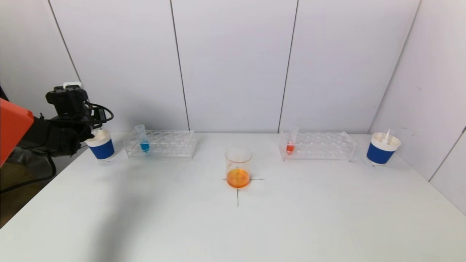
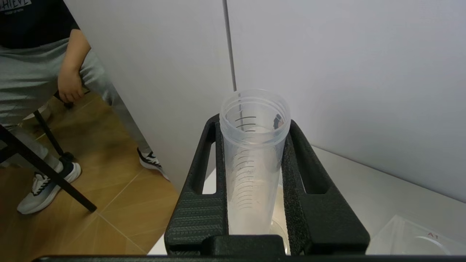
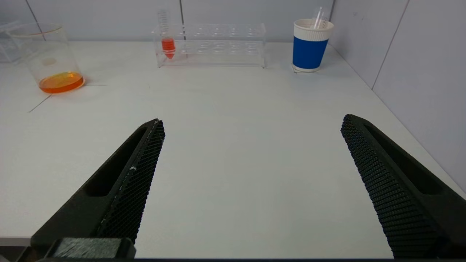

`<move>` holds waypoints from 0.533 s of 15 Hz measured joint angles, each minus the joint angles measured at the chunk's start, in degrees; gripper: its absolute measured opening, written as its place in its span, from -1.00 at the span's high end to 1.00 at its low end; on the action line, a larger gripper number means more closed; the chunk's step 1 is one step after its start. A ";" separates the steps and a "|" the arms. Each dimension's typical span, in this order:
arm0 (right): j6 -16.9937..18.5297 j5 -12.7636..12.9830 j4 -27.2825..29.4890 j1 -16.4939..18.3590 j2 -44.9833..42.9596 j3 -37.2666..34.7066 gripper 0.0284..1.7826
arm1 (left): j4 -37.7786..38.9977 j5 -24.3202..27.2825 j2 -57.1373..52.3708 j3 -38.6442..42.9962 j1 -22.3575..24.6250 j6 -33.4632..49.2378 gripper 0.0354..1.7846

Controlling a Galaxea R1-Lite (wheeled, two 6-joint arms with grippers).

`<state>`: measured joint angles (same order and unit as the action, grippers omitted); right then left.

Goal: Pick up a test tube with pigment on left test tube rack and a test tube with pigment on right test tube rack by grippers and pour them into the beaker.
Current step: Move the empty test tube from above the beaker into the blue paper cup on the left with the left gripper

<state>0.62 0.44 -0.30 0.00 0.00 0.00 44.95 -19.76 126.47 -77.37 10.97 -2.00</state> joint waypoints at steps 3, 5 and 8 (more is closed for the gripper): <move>-0.02 0.00 -0.02 0.00 0.00 0.00 -0.98 | 2.32 0.30 2.86 -0.40 -0.04 -0.12 0.54; 0.00 0.00 -0.02 0.00 0.00 0.00 -0.98 | 2.76 0.34 4.11 -0.44 -0.21 -0.17 0.54; -0.02 -0.02 0.00 0.00 0.00 0.00 -0.98 | 3.56 0.34 5.47 -0.29 -0.32 -0.11 0.54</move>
<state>0.60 0.41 -0.30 0.00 0.00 0.00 48.51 -19.42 131.94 -77.67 10.65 -2.11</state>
